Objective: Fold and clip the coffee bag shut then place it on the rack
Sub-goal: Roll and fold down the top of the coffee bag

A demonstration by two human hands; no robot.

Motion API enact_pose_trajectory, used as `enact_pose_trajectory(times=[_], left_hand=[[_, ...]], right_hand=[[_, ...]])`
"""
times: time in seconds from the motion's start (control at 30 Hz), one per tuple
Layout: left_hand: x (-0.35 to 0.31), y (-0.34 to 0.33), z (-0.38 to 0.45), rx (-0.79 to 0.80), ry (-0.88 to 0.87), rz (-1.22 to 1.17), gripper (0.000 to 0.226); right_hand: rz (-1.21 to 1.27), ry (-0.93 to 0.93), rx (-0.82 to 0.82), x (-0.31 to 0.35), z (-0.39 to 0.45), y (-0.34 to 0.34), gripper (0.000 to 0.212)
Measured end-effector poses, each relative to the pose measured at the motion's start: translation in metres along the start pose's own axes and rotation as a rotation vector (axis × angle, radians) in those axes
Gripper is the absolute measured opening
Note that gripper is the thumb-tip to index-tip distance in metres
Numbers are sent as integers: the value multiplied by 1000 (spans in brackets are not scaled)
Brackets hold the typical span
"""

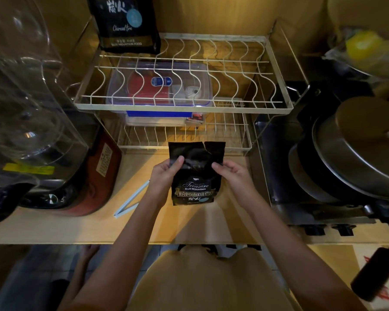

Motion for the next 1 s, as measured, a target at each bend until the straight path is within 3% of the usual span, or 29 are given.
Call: enact_pose_trajectory(times=[0.1, 0.2, 0.33, 0.4, 0.57, 0.67, 0.87, 1.0], left_hand=[[-6, -3, 1, -117, -28, -30, 36], [-9, -5, 1, -200, -71, -69, 61], [-9, -7, 2, -233, -167, 55, 21], [-7, -5, 2, -230, -166, 142, 14], [-3, 9, 1, -29, -186, 331, 34], [1, 14, 1, -86, -259, 442, 35], [3, 11, -3, -122, -135, 291, 8], [-1, 3, -5, -104, -144, 221, 12]], right_hand=[[40, 42, -102, 3, -3, -2, 8], [132, 51, -181, 5, -3, -5, 32], [157, 64, -229, 10, -6, -9, 18], [119, 99, -188, 8, -5, -9, 16], [-63, 171, -117, 7, 1, 1, 19], [-184, 177, -22, 5, 2, 6, 26], [-460, 374, -155, 7, 4, 10, 16], [-434, 366, -124, 10, 8, 7, 8]])
Point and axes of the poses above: each hand's wrist, its own z-axis towards the middle knuckle, its own y-axis out of the back of the hand, x = y × z, the point moved 3 cm from there along z, towards the middle knuckle, and after that the axes turned 10 degrees about -x, right-handed, at the moved point
